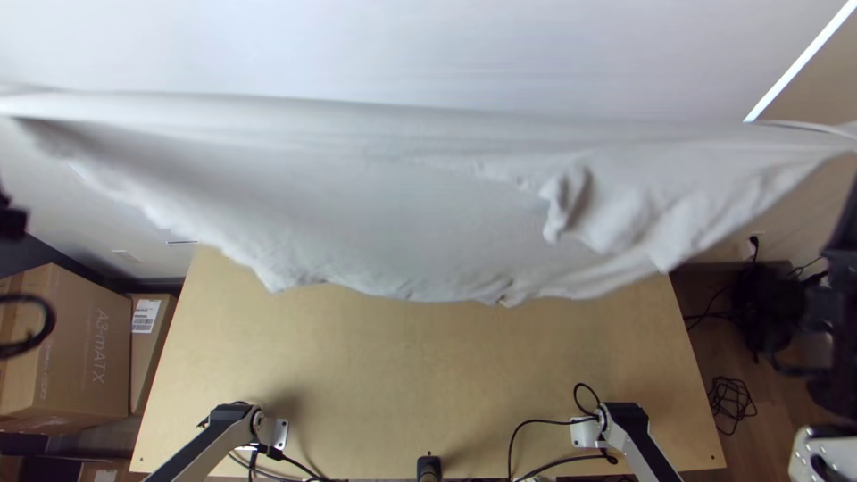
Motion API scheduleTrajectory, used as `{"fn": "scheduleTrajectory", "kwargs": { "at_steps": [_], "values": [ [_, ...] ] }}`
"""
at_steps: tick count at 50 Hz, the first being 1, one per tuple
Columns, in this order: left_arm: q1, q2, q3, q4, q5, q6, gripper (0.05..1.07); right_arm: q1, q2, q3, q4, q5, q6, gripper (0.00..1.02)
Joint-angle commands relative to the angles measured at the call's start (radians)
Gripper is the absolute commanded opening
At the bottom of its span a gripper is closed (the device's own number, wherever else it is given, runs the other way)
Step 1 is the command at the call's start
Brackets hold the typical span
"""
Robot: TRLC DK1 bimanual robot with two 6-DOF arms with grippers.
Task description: Fold the t-shirt
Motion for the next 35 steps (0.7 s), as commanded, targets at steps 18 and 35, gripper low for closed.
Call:
{"fn": "scheduleTrajectory", "kwargs": {
  "at_steps": [18,35],
  "values": [
    [-0.006,-0.169,-0.326,-0.073,0.027,-0.099,0.08,0.029,-0.046,-0.075,-0.17,0.034,0.128,0.02],
    [0.002,-0.418,-1.223,0.085,0.146,-0.108,0.08,0.179,-0.224,-0.831,-0.124,0.035,0.184,0.02]
  ]
}}
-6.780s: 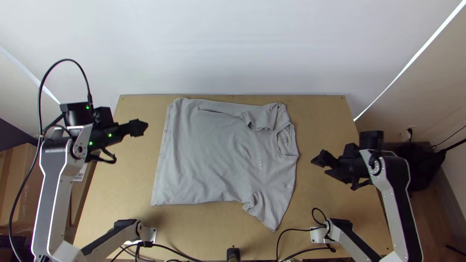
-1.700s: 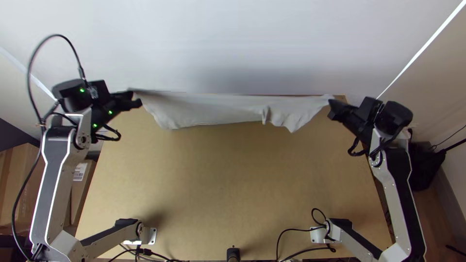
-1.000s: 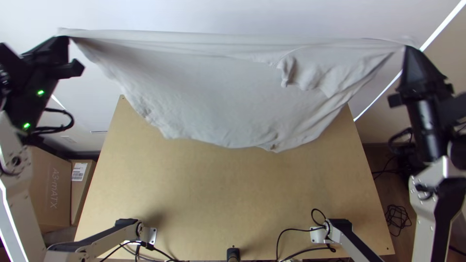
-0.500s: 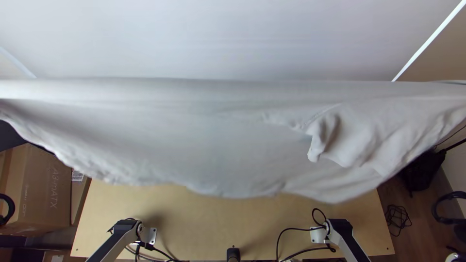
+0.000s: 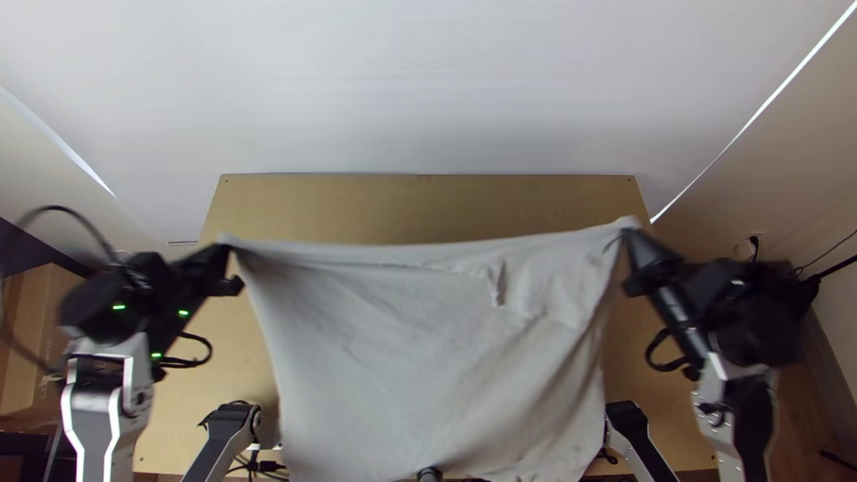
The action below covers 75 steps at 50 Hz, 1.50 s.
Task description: Fold the t-shirt
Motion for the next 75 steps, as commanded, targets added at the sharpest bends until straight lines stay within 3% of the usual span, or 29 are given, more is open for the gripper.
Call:
{"fn": "scheduleTrajectory", "kwargs": {
  "at_steps": [1,14,26,40,75],
  "values": [
    [0.008,-0.056,-0.179,0.076,0.019,-0.017,0.08,0.034,-0.045,-0.18,0.062,0.014,0.04,0.02],
    [0.028,0.109,-0.34,0.283,0.026,0.012,0.08,0.039,0.146,-0.431,0.336,0.016,0.026,0.02],
    [0.031,0.406,-0.308,0.472,0.026,0.012,0.08,0.019,0.491,-0.408,0.58,0.016,0.018,0.02],
    [0.064,0.757,-0.188,0.609,0.025,0.052,0.08,-0.017,0.848,-0.204,0.626,0.016,-0.025,0.02],
    [0.047,1.358,0.329,0.57,0.006,0.084,0.08,-0.069,1.477,0.417,0.579,0.014,-0.051,0.02]
  ]
}}
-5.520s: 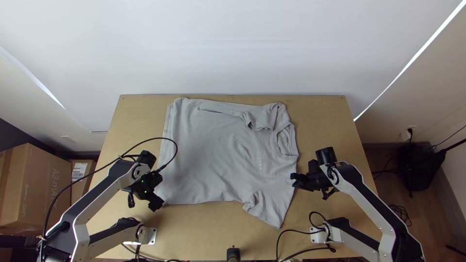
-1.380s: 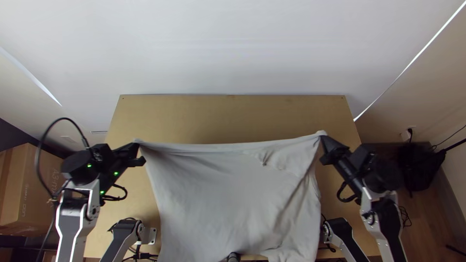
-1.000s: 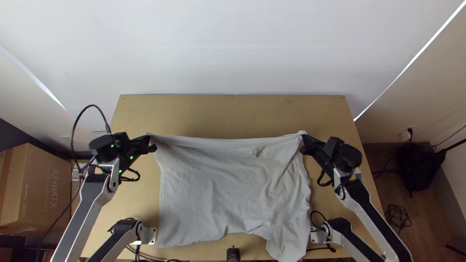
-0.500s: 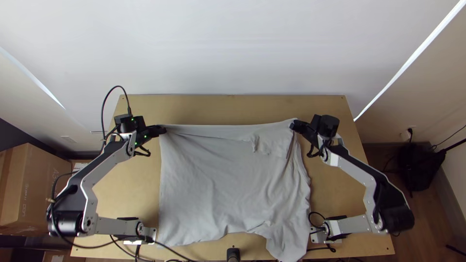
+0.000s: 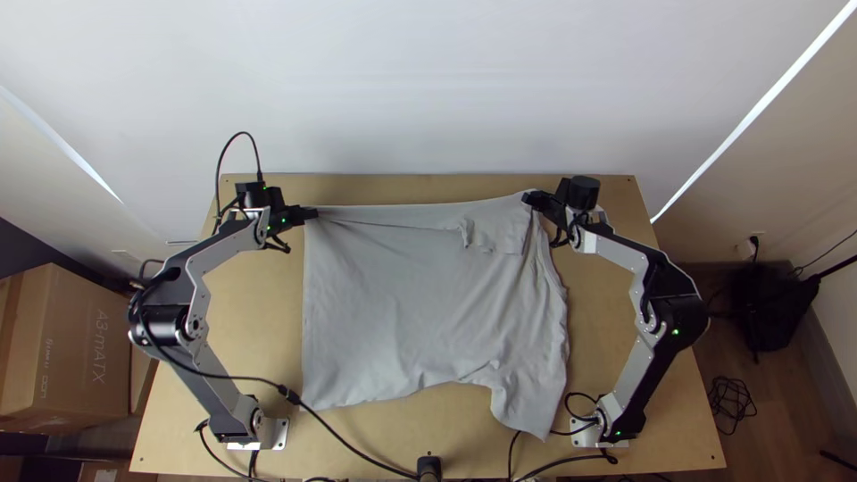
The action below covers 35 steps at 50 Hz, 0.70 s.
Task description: Fold the t-shirt
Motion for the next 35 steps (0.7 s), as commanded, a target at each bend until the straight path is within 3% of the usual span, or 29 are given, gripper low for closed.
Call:
{"fn": "scheduleTrajectory", "kwargs": {
  "at_steps": [1,8,19,35],
  "values": [
    [-0.001,0.08,0.102,-0.018,-0.016,0.014,0.08,-0.016,0.068,0.108,-0.022,0.011,-0.006,0.02],
    [-0.008,0.145,0.193,-0.073,-0.025,-0.006,0.08,-0.023,0.146,0.242,-0.128,0.011,-0.006,0.02],
    [-0.03,0.136,0.305,-0.32,-0.003,-0.022,0.08,-0.027,0.186,0.409,-0.351,-0.007,-0.008,0.02],
    [-0.017,-0.041,0.17,-0.352,0.07,-0.036,0.08,-0.043,0.178,0.528,-0.654,-0.015,-0.008,0.02]
  ]
}}
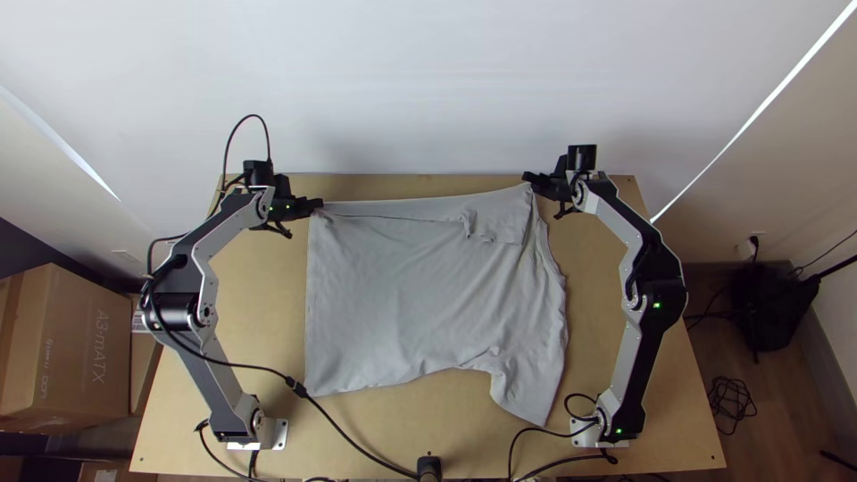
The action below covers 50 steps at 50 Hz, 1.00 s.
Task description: Fold the t-shirt
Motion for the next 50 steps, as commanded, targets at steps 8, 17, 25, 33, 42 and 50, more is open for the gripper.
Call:
{"fn": "scheduleTrajectory", "kwargs": {
  "at_steps": [8,17,25,33,42,50],
  "values": [
    [0.014,-0.194,-0.179,-0.001,0.035,-0.024,0.08,-0.021,-0.038,0.015,-0.103,0.007,-0.02,0.02],
    [0.018,-0.285,-0.294,0.02,0.044,-0.021,0.08,-0.026,-0.115,-0.068,-0.109,0.007,-0.035,0.02],
    [0.021,-0.349,-0.388,0.046,0.047,-0.019,0.08,-0.035,-0.189,-0.155,-0.112,-0.001,-0.034,0.02],
    [0.018,-0.407,-0.475,0.058,0.049,-0.018,0.08,-0.035,-0.267,-0.261,-0.112,-0.004,-0.043,0.02],
    [0.015,-0.464,-0.557,0.071,0.049,-0.016,0.08,-0.035,-0.342,-0.396,-0.112,-0.004,-0.06,0.02],
    [0.015,-0.495,-0.62,0.078,0.049,-0.013,0.08,-0.03,-0.389,-0.498,-0.109,-0.004,-0.074,0.02]
  ]
}}
